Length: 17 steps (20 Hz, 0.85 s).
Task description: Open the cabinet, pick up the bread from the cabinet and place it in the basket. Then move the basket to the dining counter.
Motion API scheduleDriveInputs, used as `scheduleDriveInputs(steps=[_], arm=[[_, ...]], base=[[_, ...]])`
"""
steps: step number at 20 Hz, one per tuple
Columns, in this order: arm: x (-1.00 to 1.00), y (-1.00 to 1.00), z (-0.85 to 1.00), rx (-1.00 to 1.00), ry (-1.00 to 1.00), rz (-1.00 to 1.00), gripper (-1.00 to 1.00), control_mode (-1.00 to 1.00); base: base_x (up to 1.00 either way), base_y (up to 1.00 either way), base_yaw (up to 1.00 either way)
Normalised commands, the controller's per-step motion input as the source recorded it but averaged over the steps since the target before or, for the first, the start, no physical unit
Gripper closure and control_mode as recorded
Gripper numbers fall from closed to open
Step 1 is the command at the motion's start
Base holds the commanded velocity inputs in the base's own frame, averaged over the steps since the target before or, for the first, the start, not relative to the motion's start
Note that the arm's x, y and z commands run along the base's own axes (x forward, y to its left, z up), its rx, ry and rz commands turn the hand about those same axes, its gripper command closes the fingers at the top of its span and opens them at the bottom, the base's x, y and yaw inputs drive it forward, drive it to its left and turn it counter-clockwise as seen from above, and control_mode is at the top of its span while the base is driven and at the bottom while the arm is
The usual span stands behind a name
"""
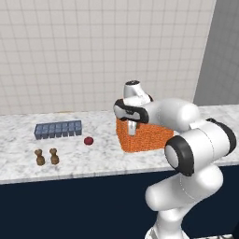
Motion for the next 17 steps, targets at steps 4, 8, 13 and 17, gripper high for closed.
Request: scheduleDriveInputs(steps=[4, 8, 13, 17], arm=[[-0.24, -0.04, 0.99, 0.00, 0.01, 0.00, -1.00, -1.00], [-0.98, -0.23, 0.52, 0.06, 0.01, -0.13, -1.00, -1.00], [-1.00, -0.18, 0.16, 0.14, -0.12, -0.25, -1.00, -1.00], [-1.00, -0.08, 0.00, 0.11, -0.15, -0.30, -1.00, -1.00]], base=[[0.00, 0.00, 0.00], [0.00, 0.00, 0.00], [0.00, 0.00, 0.00], [0.00, 0.00, 0.00]])
